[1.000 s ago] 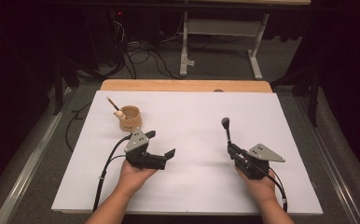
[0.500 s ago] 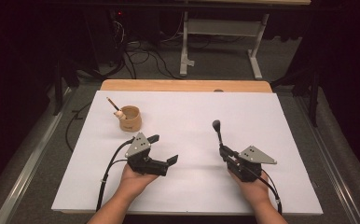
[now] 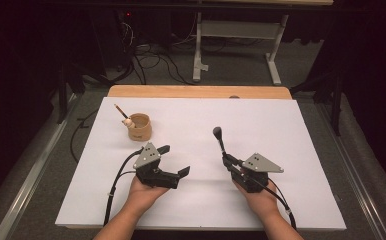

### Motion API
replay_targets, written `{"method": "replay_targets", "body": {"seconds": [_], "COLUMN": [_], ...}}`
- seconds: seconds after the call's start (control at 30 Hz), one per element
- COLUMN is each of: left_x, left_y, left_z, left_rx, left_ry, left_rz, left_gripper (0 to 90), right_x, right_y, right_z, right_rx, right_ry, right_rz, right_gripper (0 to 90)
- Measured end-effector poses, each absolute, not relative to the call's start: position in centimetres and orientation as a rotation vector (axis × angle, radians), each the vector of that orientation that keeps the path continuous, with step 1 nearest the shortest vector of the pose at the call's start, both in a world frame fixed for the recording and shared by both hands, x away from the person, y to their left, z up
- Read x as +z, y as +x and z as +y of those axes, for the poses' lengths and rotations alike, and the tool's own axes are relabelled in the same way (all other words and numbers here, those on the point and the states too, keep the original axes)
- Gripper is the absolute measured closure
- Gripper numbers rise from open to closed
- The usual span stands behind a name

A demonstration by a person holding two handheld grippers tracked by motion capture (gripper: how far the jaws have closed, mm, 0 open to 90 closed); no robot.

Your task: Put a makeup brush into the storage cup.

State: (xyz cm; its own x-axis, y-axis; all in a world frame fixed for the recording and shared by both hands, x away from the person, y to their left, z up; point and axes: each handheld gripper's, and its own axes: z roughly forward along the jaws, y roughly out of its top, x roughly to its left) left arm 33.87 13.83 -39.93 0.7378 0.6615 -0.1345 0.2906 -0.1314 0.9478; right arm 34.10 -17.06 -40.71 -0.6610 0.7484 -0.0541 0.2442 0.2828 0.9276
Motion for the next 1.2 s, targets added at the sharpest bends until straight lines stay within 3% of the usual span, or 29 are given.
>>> {"method": "replay_targets", "body": {"seconds": [0.43,1.2], "left_x": [-40.1,-40.3], "left_y": [33.9,33.4], "left_z": [13.5,12.7], "left_rx": [0.348,0.296], "left_ry": [1.715,1.706], "left_rz": [0.752,0.737], "left_gripper": [0.4,1.5], "right_x": [-40.3,-40.8], "right_y": [35.8,33.7], "right_z": [-15.2,-14.1], "right_rx": [1.401,1.435], "right_ry": [0.865,0.782], "right_rz": [2.055,2.067], "right_gripper": [81.6,81.6]}}
